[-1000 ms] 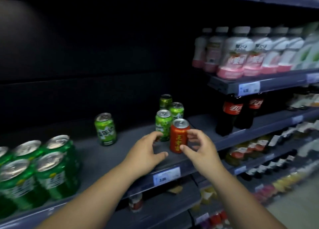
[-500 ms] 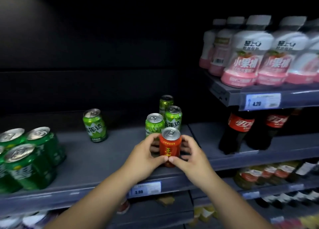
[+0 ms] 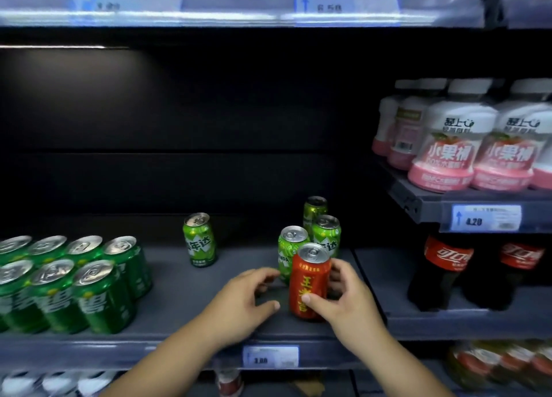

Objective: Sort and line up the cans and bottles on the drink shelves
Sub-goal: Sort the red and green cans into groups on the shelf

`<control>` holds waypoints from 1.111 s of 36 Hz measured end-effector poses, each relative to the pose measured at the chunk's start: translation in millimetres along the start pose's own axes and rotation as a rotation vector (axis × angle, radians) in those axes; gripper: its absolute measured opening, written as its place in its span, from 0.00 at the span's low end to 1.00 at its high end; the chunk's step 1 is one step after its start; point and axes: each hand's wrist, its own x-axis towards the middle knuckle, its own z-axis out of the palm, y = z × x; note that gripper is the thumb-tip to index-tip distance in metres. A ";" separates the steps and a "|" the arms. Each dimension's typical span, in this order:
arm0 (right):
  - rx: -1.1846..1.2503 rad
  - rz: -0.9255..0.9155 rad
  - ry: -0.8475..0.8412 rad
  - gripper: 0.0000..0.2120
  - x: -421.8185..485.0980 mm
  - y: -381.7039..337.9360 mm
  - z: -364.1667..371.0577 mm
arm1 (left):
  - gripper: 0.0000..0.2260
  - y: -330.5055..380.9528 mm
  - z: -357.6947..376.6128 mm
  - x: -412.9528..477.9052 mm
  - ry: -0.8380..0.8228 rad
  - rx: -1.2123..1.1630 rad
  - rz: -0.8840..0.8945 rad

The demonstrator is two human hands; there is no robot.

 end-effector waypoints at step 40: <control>0.080 -0.559 0.169 0.32 15.2 -452.4 57.8 | 0.13 95.8 -453.7 -87.1 0.590 0.856 0.193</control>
